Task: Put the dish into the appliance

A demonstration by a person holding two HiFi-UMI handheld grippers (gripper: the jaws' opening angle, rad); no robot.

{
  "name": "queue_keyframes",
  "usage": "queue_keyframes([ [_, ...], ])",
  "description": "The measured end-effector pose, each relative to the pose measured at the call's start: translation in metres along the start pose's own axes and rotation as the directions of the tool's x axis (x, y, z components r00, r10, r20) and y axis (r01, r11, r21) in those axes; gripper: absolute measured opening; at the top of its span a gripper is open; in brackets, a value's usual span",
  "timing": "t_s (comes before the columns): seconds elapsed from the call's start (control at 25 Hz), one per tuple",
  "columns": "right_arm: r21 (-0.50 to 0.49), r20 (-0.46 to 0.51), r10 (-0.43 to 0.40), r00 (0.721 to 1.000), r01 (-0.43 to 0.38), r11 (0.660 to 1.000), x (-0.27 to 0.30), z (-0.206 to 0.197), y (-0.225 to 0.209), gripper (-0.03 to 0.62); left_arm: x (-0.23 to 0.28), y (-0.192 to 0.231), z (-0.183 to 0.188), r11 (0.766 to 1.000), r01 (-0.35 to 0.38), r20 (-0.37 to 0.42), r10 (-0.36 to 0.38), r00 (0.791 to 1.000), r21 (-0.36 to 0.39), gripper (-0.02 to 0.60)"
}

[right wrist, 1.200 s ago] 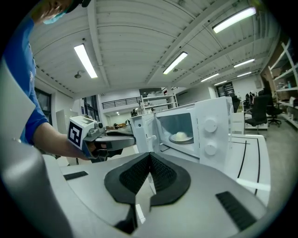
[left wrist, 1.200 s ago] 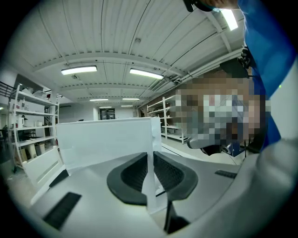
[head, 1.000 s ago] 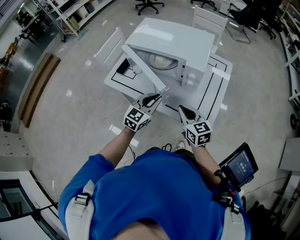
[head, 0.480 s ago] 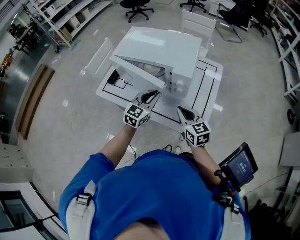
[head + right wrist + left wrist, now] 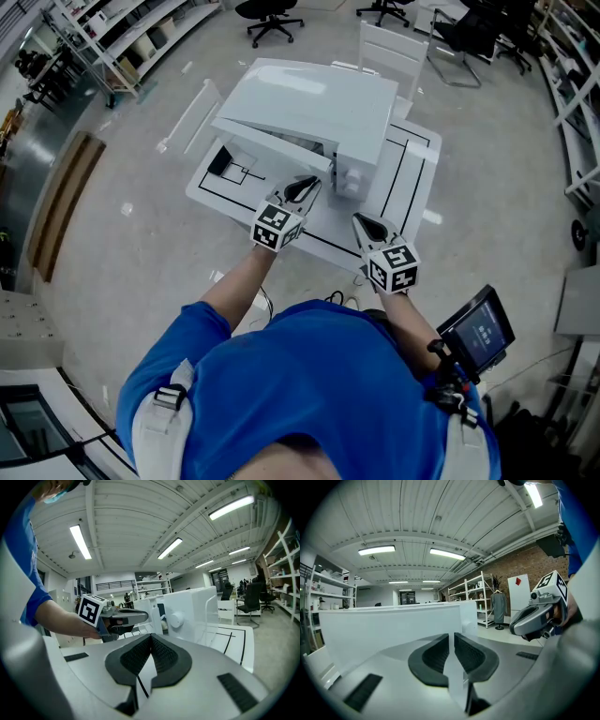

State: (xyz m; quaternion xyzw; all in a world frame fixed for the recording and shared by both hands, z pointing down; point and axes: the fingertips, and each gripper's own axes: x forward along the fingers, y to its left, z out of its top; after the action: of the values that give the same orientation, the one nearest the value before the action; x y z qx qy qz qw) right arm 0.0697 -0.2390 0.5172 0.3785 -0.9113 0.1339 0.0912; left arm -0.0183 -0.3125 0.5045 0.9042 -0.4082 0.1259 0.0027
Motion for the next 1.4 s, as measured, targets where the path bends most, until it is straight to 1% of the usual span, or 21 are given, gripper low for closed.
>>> queue_keyframes([
  [0.48, 0.010, -0.001, -0.010, 1.000, 0.010, 1.000, 0.003, 0.003, -0.020, 0.002, 0.027, 0.010, 0.006, 1.000, -0.020, -0.005, 0.019, 1.000, -0.014, 0.041],
  [0.72, 0.012, -0.008, -0.013, 1.000, 0.013, 1.000, 0.002, 0.002, -0.030, 0.002, 0.031, 0.010, 0.006, 0.999, -0.033, 0.004, 0.033, 0.999, -0.024, 0.040],
  [1.04, 0.003, -0.015, -0.001, 1.000, 0.002, 1.000, 0.002, 0.001, -0.028, 0.002, 0.029, 0.012, 0.006, 0.998, -0.061, -0.005, 0.061, 0.998, -0.021, 0.038],
  [1.16, -0.001, -0.017, 0.005, 1.000, -0.005, 1.000, 0.003, 0.000, -0.027, 0.002, 0.029, 0.015, 0.005, 0.997, -0.076, -0.008, 0.076, 0.997, -0.024, 0.014],
  [1.4, -0.003, -0.021, 0.014, 1.000, -0.014, 1.000, 0.003, 0.000, -0.028, 0.002, 0.030, 0.015, 0.006, 0.995, -0.092, -0.014, 0.092, 0.996, -0.031, 0.011],
])
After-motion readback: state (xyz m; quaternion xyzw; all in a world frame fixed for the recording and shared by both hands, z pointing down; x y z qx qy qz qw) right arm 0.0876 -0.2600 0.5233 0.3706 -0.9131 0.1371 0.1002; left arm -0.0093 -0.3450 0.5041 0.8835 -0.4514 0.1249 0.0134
